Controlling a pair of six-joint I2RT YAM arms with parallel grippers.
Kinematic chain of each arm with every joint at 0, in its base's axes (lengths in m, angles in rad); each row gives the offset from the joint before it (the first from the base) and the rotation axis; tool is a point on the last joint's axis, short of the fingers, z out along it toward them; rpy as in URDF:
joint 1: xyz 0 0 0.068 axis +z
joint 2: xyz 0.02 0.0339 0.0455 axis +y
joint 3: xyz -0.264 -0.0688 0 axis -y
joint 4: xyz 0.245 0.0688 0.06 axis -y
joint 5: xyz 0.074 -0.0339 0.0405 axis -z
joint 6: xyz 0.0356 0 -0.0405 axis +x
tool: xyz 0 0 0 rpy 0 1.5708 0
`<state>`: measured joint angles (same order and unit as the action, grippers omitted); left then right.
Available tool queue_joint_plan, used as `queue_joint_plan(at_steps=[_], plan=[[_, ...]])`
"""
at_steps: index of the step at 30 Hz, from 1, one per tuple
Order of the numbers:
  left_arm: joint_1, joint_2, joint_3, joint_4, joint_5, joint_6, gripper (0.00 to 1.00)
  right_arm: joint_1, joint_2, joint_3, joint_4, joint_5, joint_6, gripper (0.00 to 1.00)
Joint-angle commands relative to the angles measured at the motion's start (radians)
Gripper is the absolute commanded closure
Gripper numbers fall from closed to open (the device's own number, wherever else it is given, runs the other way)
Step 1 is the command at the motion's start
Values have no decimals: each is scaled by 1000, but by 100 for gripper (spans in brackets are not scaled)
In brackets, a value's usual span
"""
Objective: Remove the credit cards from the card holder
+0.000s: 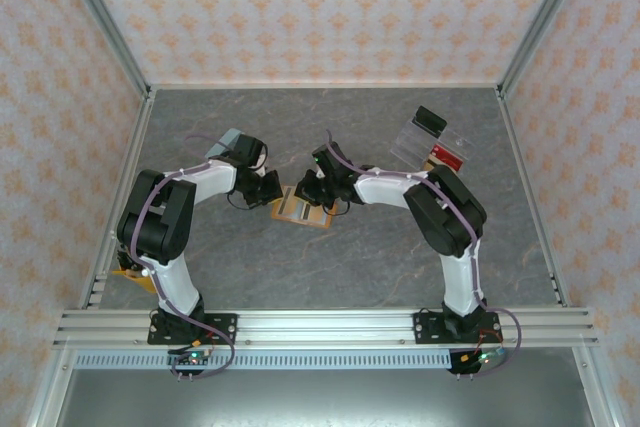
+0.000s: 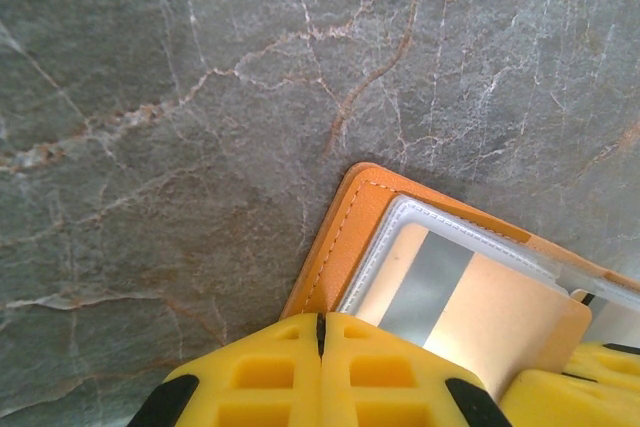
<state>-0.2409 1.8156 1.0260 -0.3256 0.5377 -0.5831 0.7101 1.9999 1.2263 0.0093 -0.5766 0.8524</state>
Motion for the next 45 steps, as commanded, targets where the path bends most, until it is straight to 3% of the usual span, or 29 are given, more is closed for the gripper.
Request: queue_joint_plan(at_steps=[1,15,22,33,38,45], plan=[[-3,41,-19,-66,-91,0,94,-1,-59,-16,21,-7,-18,93],[-1,4,-11,-75,-82,3,88,-29,-154,-84,-124,17,-122,98],[-1,-100,3,-76,-45,-3,80,-50,-254,-99,-193,29,-246,100],[51,-309,-11,-80,-23,-37,43,-96,-397,-32,-271,51,-436,100],[95,-399,-50,-33,82,-55,22,-115,-433,-28,-191,3,-432,100],[123,-477,-79,60,234,-91,7,-164,-413,-36,0,-156,-322,100]])
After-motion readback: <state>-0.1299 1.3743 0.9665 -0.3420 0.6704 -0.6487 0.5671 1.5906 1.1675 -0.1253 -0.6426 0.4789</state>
